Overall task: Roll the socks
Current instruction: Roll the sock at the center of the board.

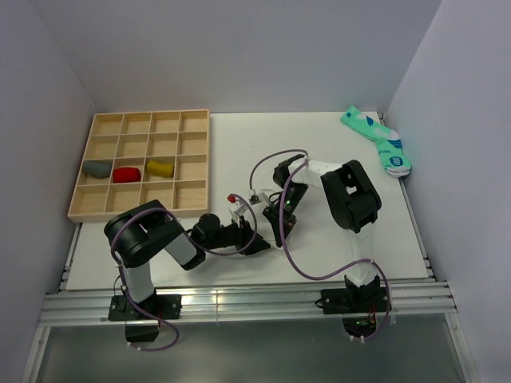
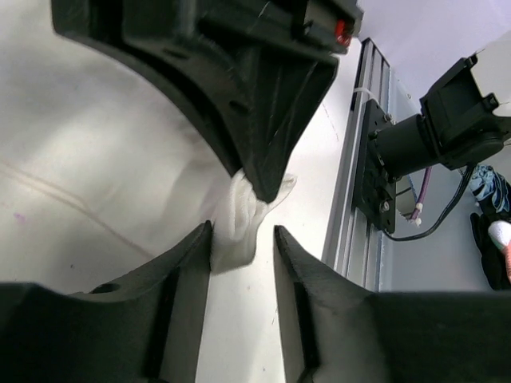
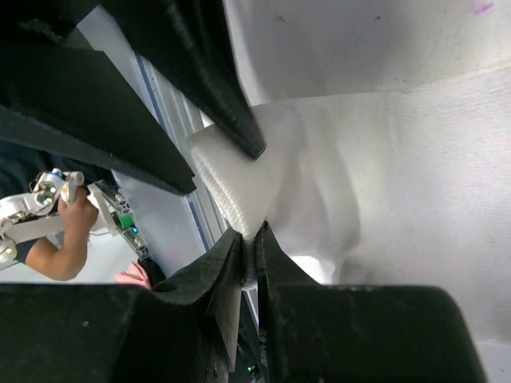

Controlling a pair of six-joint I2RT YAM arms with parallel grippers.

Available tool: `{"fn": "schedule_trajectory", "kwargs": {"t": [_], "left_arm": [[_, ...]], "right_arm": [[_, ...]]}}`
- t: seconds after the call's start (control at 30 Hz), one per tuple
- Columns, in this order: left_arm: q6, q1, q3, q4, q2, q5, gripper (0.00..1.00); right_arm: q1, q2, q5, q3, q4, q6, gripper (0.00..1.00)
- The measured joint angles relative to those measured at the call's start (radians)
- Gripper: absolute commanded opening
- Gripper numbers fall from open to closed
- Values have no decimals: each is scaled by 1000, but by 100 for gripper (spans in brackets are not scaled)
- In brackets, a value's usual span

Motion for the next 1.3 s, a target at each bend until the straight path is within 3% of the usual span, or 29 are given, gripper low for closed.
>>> {"fn": "schedule_trajectory", "kwargs": {"t": [0.1, 0.53, 0.7, 0.77, 0.8, 0.9, 1.3], "left_arm": [[1, -3, 13, 0, 0, -3, 30], [3, -11, 41, -5, 18, -17, 1], [3, -15, 42, -8, 19, -30, 0], [3, -16, 42, -8, 21, -33, 6], [3, -16, 42, -7, 23, -33, 20], [-3, -18, 41, 2, 37, -31, 32], [-20, -18, 40, 4, 52, -25, 42]], "right_arm": [[0, 0, 4, 0, 9, 13, 15], [-1, -5, 41, -10, 76, 78, 15], [-3, -27, 55, -19, 109, 111, 17], [-3, -45, 63, -32, 123, 124, 17], [-3, -56, 67, -37, 129, 128, 17], [-4, -83, 78, -42, 138, 135, 17], [-7, -88, 87, -60, 159, 140, 16]]}}
